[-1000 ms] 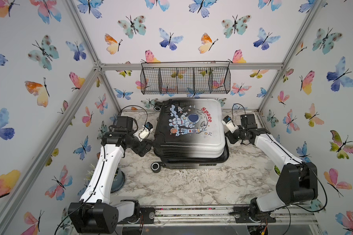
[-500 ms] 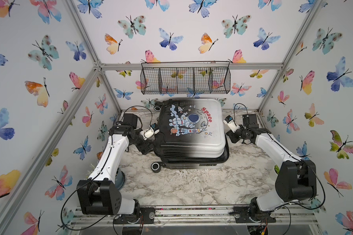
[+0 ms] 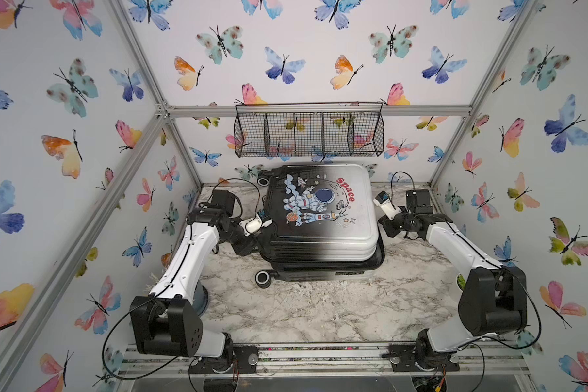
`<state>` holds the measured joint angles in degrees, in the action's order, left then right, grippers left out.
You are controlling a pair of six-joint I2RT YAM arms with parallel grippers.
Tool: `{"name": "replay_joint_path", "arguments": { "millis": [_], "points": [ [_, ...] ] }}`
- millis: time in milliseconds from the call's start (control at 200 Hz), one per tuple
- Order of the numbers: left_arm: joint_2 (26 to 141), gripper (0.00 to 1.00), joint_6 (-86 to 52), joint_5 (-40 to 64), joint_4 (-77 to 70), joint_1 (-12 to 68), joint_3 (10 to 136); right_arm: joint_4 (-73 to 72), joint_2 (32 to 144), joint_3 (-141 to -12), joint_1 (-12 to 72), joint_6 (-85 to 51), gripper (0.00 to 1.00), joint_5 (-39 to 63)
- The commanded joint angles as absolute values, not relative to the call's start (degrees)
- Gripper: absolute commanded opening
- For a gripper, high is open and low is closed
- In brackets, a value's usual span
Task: Close the suitcase zippers
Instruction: Zip the zipper on the suitcase.
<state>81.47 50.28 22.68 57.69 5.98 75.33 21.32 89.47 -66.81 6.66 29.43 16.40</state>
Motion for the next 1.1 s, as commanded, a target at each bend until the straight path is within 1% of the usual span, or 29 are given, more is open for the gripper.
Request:
{"name": "replay_joint_path", "arguments": {
  "millis": [0,40,110,290,400,476,576,651,676,741,861,1026,1096],
  "points": [
    [79.42,0.84,46.63,18.62,57.17,5.55,73.77,19.05,90.26,-66.47,5.10,29.97,0.03,13.24],
    [79.44,0.87,45.65,16.63,56.87,5.57,73.74,18.99,90.27,-66.38,5.10,30.05,0.03,12.86],
    [79.88,0.89,44.91,16.20,57.12,5.06,74.44,18.90,90.18,-66.18,5.10,30.15,0.03,11.72],
    [82.20,0.89,44.58,20.09,57.82,2.61,77.60,19.41,90.92,-66.86,5.10,30.57,0.04,9.65],
    [83.71,0.89,45.51,24.62,58.41,2.18,78.84,19.90,91.63,-67.80,4.88,30.82,0.03,8.44],
    [83.96,0.87,46.67,25.88,58.88,2.13,77.55,20.45,92.55,-69.00,4.53,30.87,0.03,8.37],
    [83.73,0.81,48.06,25.72,59.04,2.15,76.06,21.43,94.45,-71.69,3.96,30.94,0.04,8.17],
    [83.74,0.81,48.12,27.15,58.52,2.20,76.28,22.73,96.36,-74.26,3.78,30.76,0.03,7.62],
    [83.86,0.81,48.08,29.55,58.39,2.19,76.29,23.24,96.96,-75.08,3.70,30.76,0.03,7.57],
    [84.26,0.78,48.21,31.34,58.10,2.49,75.80,23.75,97.88,-76.56,3.54,30.84,0.03,7.58],
    [84.57,0.71,48.22,33.05,57.58,3.30,74.65,23.23,98.09,-77.08,3.17,31.33,0.03,8.12],
    [84.87,0.70,48.33,32.61,56.30,4.17,73.19,22.63,98.59,-76.49,2.96,31.30,0.03,8.86],
    [85.54,0.66,48.55,33.15,55.83,4.39,74.09,22.51,98.60,-76.33,2.93,31.29,0.03,9.14]
  ]
}}
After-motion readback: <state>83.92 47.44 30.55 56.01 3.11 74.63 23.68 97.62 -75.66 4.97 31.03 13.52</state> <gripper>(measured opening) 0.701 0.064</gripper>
